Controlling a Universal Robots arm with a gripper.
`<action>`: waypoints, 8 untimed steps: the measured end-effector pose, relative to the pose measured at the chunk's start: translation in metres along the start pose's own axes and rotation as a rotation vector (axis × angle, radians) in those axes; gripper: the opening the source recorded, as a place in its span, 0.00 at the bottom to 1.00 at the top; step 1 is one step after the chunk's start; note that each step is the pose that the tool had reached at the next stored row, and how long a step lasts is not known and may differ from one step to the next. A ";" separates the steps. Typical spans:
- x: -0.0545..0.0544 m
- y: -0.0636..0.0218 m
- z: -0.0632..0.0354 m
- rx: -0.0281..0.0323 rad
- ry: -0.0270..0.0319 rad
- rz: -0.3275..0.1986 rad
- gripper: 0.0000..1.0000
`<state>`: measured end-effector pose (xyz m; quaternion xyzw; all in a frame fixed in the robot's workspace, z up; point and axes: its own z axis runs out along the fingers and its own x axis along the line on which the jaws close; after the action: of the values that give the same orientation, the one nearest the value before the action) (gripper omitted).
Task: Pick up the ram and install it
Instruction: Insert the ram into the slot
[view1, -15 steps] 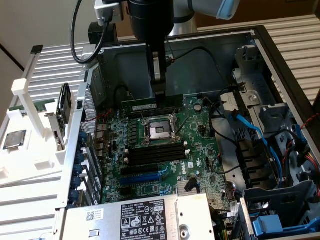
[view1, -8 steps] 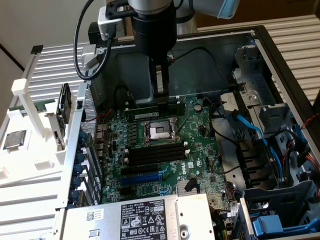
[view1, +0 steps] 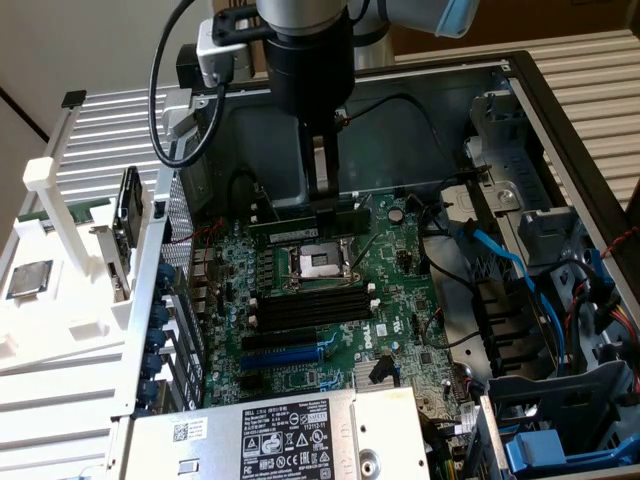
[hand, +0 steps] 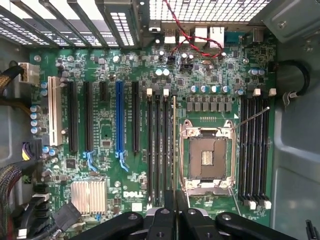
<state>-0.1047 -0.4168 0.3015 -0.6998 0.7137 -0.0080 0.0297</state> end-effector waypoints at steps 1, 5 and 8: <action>0.000 0.0000 0.0005 -0.0001 0.0002 0.000 0.12; 0.000 0.0001 0.0040 -0.0001 0.0004 0.000 0.12; -0.001 0.0000 0.0056 0.0003 0.0188 -0.001 0.12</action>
<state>-0.1044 -0.4160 0.2959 -0.7001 0.7136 -0.0147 0.0231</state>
